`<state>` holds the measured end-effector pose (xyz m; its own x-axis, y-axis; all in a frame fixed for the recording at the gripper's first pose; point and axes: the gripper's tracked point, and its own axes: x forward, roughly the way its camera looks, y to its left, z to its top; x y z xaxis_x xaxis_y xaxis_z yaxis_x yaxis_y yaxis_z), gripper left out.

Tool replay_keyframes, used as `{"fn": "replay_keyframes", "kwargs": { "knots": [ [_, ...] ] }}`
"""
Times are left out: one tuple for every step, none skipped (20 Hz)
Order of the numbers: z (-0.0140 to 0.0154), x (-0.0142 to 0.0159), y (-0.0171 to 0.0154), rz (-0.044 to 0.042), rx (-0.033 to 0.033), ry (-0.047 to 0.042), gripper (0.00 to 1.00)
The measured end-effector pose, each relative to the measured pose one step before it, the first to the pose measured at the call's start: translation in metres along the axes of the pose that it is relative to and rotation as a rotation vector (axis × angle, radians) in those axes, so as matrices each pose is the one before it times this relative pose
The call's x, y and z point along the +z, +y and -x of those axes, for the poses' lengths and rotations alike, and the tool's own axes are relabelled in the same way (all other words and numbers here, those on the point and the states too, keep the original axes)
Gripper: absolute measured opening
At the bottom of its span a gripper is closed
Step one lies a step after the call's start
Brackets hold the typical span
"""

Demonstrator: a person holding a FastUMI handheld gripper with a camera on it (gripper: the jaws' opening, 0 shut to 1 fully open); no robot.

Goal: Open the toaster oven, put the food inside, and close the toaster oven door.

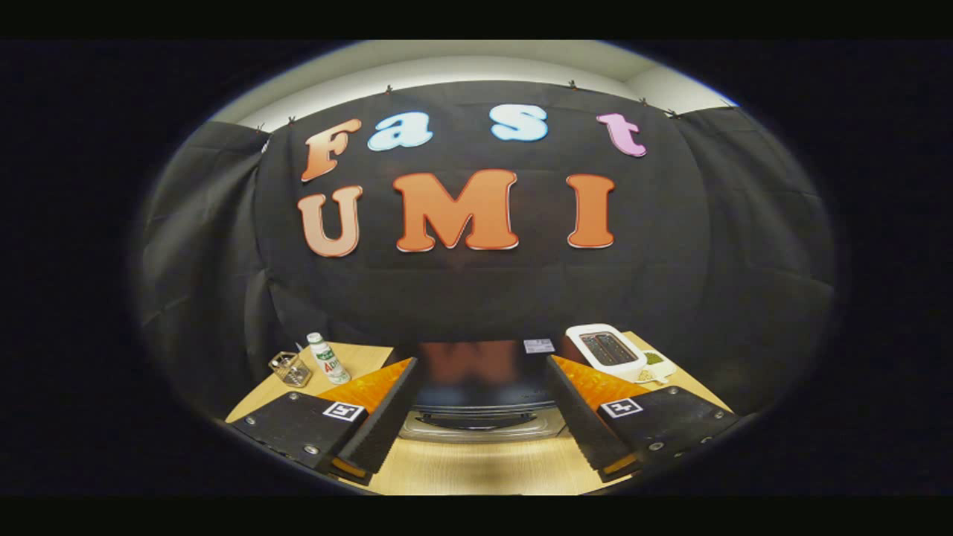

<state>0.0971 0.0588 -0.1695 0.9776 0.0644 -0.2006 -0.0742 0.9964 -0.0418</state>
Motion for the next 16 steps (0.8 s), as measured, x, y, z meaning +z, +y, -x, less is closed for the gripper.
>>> {"fn": "replay_keyframes", "kwargs": {
  "knots": [
    [-0.00951, -0.01042, 0.00300, 0.01192, 0.00064, 0.01446, 0.99],
    [-0.01042, -0.01176, 0.00198, 0.01084, 0.00113, 0.01679, 0.99],
    [-0.00933, -0.01145, 0.00352, 0.00969, 0.00153, 0.01920, 0.99],
    [-0.00886, -0.01202, 0.00178, 0.01367, -0.00089, 0.02744, 0.99],
    [-0.00724, -0.01141, -0.00003, 0.01742, -0.00081, 0.02726, 0.99],
    [-0.00664, -0.00599, 0.00165, 0.01780, 0.00011, 0.01412, 0.99],
    [-0.00525, -0.00341, 0.00186, 0.01597, 0.00346, 0.00740, 1.00],
    [-0.00457, -0.00359, 0.00234, 0.01323, 0.00229, 0.00833, 1.00],
    [-0.00455, -0.00444, 0.00094, 0.01072, 0.00217, 0.01695, 0.99],
    [-0.00310, -0.00411, 0.00184, 0.00823, 0.00472, 0.01434, 0.99],
    [-0.00079, -0.00470, 0.00197, 0.00588, 0.00555, 0.01037, 0.99],
    [-0.00004, -0.00305, 0.00165, 0.00108, 0.00203, 0.00802, 1.00],
    [-0.00008, -0.00288, 0.00175, -0.00653, 0.00443, 0.01039, 1.00],
    [-0.00071, -0.00652, 0.00290, -0.01308, 0.01222, 0.02187, 1.00],
    [-0.00087, 0.00128, 0.00434, -0.04125, 0.02513, -0.00733, 1.00],
    [0.00284, -0.00087, 0.00171, -0.02562, 0.00704, 0.00506, 1.00]
  ]
}}
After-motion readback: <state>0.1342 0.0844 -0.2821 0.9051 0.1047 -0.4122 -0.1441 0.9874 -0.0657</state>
